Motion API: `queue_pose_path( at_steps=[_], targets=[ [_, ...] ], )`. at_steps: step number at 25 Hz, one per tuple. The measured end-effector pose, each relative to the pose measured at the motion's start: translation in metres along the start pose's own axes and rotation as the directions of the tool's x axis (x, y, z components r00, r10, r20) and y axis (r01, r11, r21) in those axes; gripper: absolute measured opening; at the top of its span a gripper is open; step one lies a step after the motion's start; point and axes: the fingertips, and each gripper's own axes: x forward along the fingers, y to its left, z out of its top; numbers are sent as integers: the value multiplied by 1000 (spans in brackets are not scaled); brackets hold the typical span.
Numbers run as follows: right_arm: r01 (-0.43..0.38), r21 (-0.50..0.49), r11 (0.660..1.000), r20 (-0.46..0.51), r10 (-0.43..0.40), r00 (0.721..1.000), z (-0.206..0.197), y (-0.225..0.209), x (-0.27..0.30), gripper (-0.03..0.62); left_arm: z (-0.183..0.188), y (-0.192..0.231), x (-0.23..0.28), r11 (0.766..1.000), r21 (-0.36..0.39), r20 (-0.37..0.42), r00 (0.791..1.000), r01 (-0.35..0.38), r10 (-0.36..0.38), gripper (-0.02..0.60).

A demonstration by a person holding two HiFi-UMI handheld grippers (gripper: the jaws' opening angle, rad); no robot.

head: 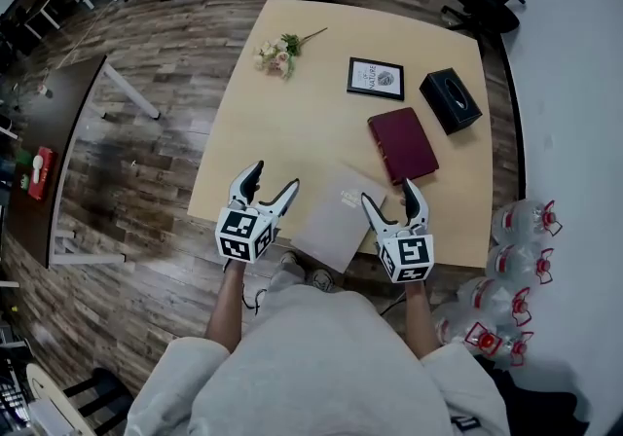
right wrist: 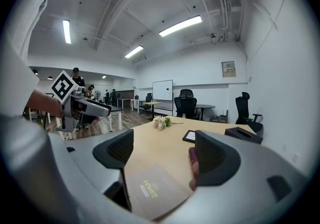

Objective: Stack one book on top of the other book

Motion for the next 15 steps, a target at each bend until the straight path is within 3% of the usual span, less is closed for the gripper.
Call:
queue_pose_path(
  at_steps=[8,15],
  targets=[
    [119,32,992,-5,-119,993,1,-4,-8,368,2,-4,26,991,18,-26,991,130,-129,354],
    [229,59,972,-34,-227,973,-3,9,-11,365,-6,0,39,967,22,-63,965,256,-254,354]
  ],
)
